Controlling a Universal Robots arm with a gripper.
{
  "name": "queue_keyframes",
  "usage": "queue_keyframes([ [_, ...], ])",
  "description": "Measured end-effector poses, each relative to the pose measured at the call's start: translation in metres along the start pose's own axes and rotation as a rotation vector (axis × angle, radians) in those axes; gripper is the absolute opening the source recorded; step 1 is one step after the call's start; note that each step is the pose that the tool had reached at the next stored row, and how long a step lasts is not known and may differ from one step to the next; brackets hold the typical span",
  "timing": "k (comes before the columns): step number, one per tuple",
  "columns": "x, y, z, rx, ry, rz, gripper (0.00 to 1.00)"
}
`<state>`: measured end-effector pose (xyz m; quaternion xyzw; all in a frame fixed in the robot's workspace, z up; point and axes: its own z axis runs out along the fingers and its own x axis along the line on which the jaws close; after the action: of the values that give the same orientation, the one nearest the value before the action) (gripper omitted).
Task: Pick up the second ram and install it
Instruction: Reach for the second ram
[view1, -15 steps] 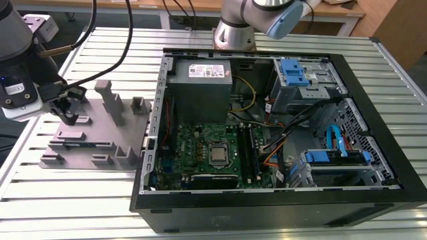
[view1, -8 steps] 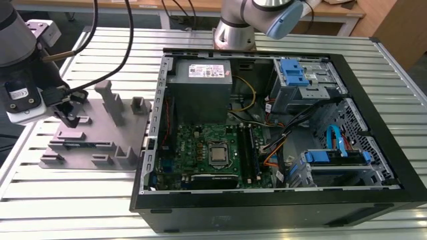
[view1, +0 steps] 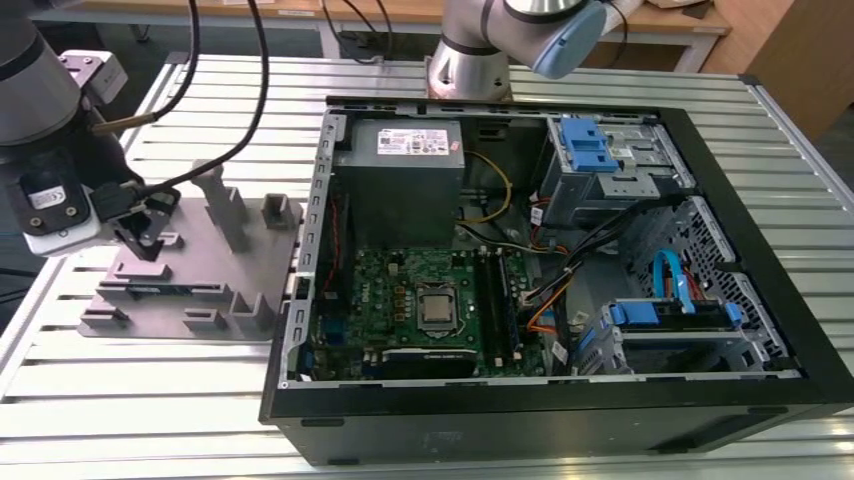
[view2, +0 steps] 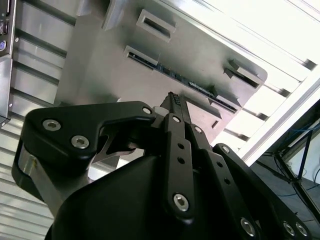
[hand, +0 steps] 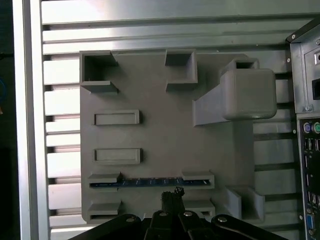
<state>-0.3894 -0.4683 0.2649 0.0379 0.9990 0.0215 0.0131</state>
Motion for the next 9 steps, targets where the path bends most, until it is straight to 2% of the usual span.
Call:
queue_keyframes([
  [9,0.0005,-0.0005,0.0113,0.0001,0.0001,0.0,0.11],
])
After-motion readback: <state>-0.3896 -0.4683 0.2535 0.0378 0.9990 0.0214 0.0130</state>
